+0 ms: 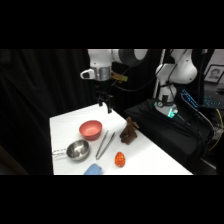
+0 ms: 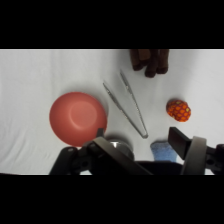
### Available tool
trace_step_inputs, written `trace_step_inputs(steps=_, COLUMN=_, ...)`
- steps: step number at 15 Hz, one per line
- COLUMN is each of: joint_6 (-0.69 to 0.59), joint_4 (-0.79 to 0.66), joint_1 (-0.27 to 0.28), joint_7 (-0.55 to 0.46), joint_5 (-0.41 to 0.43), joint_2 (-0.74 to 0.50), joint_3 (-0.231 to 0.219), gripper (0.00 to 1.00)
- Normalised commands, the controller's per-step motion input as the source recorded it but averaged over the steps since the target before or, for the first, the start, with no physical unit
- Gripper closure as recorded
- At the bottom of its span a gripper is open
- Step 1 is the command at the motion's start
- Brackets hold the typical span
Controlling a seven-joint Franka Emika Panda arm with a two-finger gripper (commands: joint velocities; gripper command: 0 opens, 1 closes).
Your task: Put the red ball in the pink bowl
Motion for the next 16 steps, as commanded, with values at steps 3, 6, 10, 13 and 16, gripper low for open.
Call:
trace_step_inputs(steps=3, joint_6=0.06, joint_4=0.01, joint_1=0.000, joint_7=0.13, joint_5=0.047, joint_2=0.01, joint_3=0.031, gripper=0.00)
trace_step_inputs(steps=6, joint_6=0.14, joint_4=-0.01, joint_1=0.053, joint_7=0.26, joint_5=0.049, joint_2=0.04, joint_3=0.076, gripper=0.00)
trace_step_inputs(steps=10, joint_6=0.21, joint_4=-0.01, joint_1=0.100, joint_7=0.31, joint_5=0.015, joint_2=0.09, joint_3=0.096, gripper=0.00)
trace_step_inputs(steps=13, joint_6=0.22, joint_4=0.00, joint_1=0.101, joint_7=0.30, joint_5=-0.015, joint_2=0.09, joint_3=0.070, gripper=0.00)
trace_step_inputs(steps=16, joint_6=0.23, joint_4=0.01, joint_1=0.080, joint_7=0.25, joint_5=0.010, joint_2=0.10, joint_3=0.044, gripper=0.00)
